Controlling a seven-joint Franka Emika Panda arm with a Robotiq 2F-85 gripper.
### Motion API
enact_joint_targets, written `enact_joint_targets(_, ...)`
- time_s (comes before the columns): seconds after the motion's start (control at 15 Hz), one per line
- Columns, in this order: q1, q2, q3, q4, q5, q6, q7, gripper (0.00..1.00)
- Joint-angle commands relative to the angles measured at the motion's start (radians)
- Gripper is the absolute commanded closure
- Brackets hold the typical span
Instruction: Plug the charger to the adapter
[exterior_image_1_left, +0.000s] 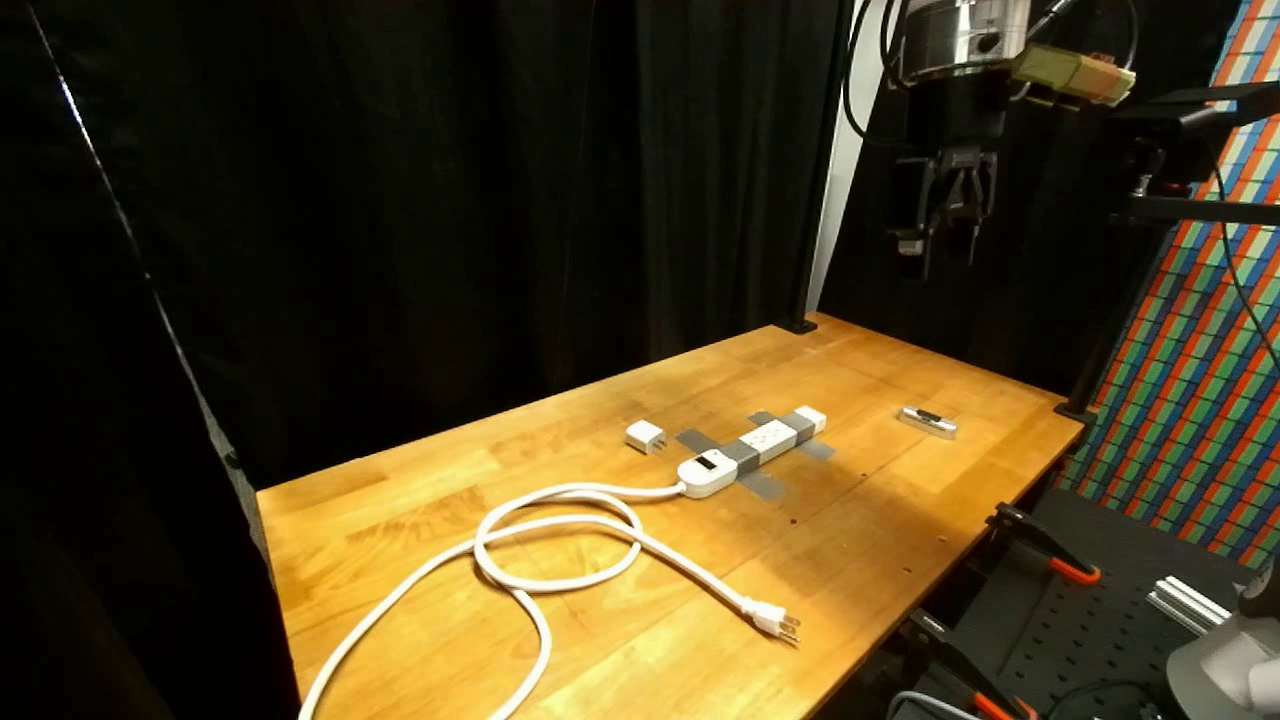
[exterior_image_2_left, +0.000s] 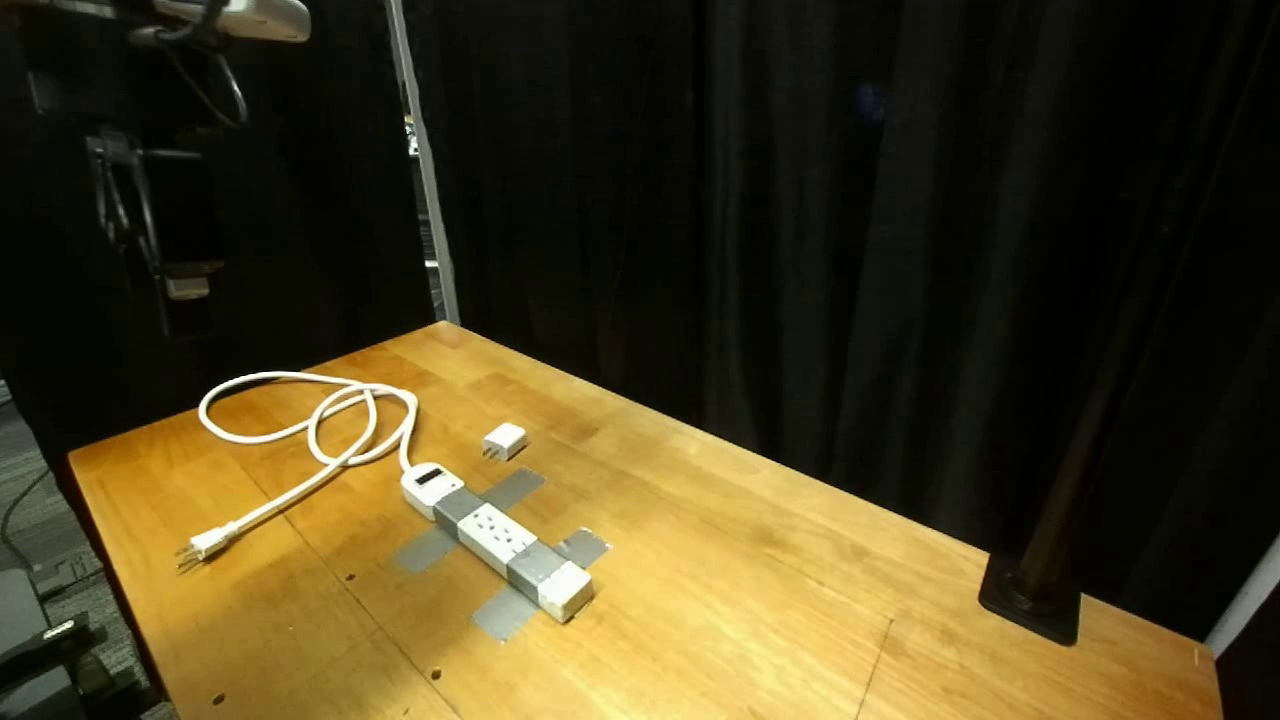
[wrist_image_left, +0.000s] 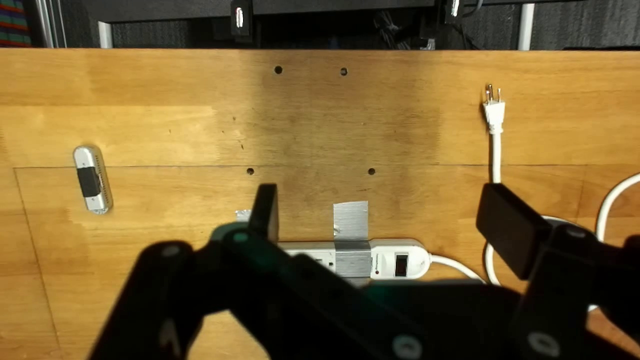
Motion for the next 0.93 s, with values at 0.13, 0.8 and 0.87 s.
enact_joint_targets(0.13,0.009,0.053,0.043,-0.078,0.086,0.279,0.149,0.00)
enact_joint_targets(0.8,0.048,0.454,0.240,-0.114,0.003,0.910,0.354,0.00)
enact_joint_targets(0.87,0.055,0.498,0.254,-0.114,-0.040,0.928,0.361,0.00)
